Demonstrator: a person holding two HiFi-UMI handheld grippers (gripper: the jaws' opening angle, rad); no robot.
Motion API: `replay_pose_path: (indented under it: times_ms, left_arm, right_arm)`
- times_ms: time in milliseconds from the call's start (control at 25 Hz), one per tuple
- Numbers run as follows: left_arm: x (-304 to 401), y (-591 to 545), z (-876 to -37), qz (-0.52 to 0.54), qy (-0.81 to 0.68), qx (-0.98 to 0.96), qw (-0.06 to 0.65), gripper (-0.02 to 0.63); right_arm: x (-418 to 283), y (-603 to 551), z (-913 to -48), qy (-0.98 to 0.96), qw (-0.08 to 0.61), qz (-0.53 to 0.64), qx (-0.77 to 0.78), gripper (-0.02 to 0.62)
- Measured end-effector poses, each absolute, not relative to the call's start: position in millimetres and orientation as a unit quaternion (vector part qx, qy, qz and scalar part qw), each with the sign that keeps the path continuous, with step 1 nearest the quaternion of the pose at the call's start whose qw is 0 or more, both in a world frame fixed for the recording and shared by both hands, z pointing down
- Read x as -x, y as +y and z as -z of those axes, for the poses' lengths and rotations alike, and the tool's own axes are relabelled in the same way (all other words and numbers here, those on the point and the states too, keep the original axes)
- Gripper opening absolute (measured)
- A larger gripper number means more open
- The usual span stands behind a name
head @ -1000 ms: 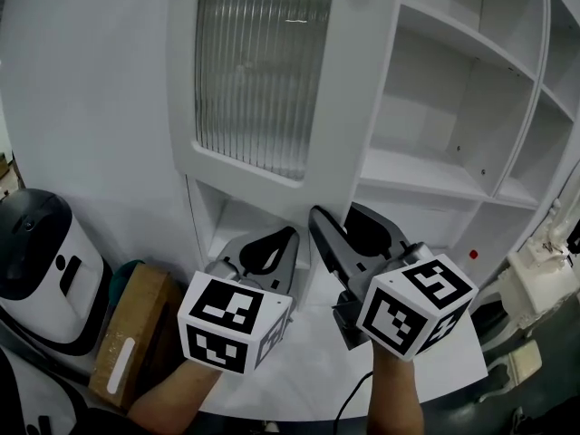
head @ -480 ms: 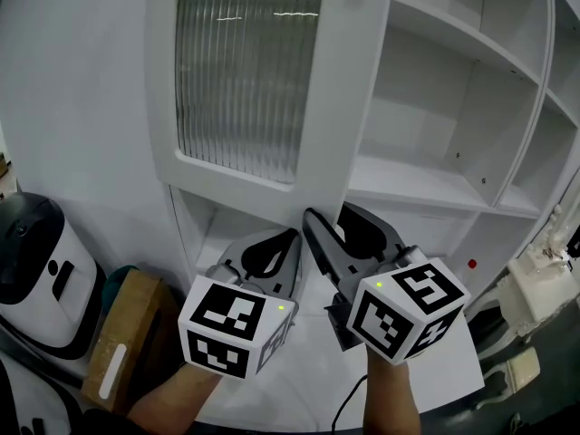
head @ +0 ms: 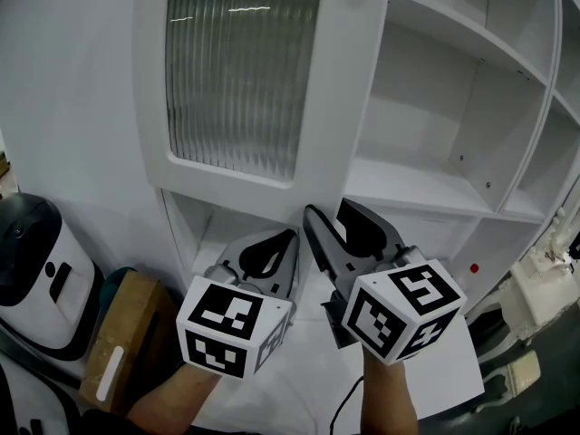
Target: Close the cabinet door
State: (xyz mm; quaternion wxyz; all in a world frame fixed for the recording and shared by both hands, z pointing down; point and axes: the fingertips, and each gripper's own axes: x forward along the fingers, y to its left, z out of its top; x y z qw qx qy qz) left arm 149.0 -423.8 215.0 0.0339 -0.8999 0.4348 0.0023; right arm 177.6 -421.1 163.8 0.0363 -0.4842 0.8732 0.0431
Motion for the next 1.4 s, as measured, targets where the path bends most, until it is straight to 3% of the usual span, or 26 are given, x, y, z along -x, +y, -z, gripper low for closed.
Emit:
replay_pose_path:
  times_ms: [280, 1400]
  left_arm:
    - [-156, -438, -215, -0.003, 0.433, 0.901, 0.032, 0.012]
    - [-156, -471, -219, -0.001, 0.435, 0.9, 0.025, 0.012]
  right_arm:
    - [-186, -436, -163, 0.866, 0.036, -0.041, 0.496, 0.199]
    - [-196, -480, -164, 0.858, 0.054, -0.044, 0.509, 0.199]
